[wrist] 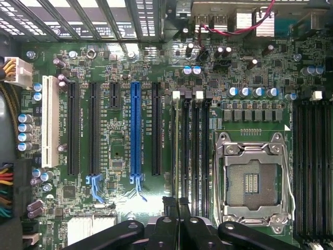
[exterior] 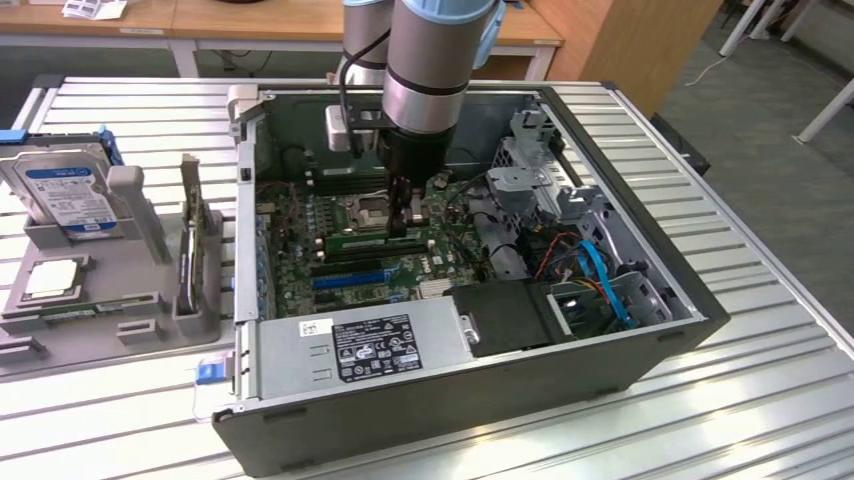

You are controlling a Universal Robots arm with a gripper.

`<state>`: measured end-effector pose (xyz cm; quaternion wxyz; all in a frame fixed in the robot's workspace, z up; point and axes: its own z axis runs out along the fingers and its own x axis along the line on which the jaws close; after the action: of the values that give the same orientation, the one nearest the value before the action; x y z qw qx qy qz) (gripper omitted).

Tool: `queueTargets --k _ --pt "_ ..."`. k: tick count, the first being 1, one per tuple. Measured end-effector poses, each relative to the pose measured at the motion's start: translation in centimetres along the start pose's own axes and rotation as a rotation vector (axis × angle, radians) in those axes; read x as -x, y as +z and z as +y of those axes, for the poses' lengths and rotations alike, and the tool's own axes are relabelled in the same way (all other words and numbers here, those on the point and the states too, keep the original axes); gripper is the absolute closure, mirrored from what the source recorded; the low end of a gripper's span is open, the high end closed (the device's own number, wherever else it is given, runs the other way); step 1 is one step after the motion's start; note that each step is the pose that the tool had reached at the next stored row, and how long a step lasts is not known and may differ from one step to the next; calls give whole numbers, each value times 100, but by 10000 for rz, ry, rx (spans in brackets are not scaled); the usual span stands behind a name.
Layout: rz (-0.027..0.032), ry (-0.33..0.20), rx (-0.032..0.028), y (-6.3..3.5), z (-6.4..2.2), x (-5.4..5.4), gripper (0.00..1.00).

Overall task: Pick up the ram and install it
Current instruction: 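Insert the ram into the slot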

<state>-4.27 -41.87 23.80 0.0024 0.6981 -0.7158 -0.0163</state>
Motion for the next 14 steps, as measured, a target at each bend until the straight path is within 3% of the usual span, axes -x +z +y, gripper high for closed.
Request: queueTargets --k 8,14 --pt "0 0 -2 2 1 14 89" --pt "1 -2 35 1 -16 15 89"
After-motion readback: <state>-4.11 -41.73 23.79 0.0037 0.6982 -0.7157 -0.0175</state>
